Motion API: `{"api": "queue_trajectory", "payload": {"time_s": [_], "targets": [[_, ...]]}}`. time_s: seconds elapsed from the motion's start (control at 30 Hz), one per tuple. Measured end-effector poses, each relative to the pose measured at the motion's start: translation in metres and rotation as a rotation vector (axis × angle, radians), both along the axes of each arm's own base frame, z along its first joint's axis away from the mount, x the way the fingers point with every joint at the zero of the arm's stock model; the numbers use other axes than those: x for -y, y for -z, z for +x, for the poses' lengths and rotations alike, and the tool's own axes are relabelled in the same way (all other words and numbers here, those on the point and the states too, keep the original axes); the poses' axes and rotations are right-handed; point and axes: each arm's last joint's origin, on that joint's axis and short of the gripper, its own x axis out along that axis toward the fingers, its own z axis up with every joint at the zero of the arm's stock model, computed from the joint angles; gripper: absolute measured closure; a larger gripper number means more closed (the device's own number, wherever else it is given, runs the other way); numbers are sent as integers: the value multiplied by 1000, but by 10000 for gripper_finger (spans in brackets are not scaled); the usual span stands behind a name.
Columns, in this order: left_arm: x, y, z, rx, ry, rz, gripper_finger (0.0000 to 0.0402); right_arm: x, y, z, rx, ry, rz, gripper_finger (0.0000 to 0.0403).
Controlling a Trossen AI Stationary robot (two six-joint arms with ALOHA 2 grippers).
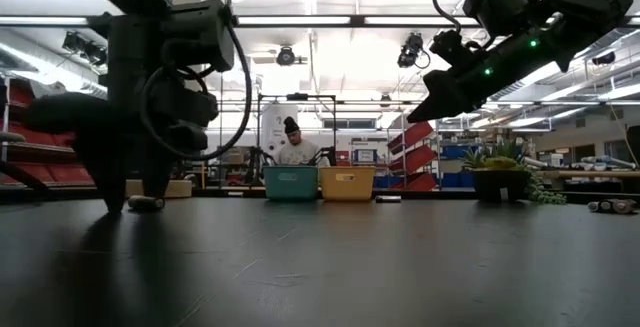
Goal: Sort batteries
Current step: Put the gold black battery into the blue bin
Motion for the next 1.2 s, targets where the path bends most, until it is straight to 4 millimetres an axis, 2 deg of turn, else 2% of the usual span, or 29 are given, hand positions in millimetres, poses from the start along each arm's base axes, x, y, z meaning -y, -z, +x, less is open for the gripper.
{"api": "queue_trajectory", "payload": {"time_s": [0.1, 0.47, 0.73, 0.83, 0.93, 1.03, 1.2], "targets": [[-2, 0, 2, 12, -10, -5, 168, 0, 0, 0, 0, 0, 0, 361], [-3, -1, 6, 40, -73, -21, 262, 0, 0, 0, 2, 1, -1, 362], [-2, -1, 7, 47, -320, -96, 315, 0, 0, 0, 0, 0, -2, 363], [-2, -4, 8, 48, -364, -109, 328, 0, 0, 0, 0, 1, -2, 364], [-2, -10, 12, 51, -371, -113, 332, 0, 0, 0, 0, 1, -1, 363], [-6, -25, 27, 133, -381, -136, 330, 0, 0, 0, 0, 1, -1, 365], [-30, -52, 46, 262, -420, -113, 330, 0, 0, 0, 0, 1, -1, 367]]}}
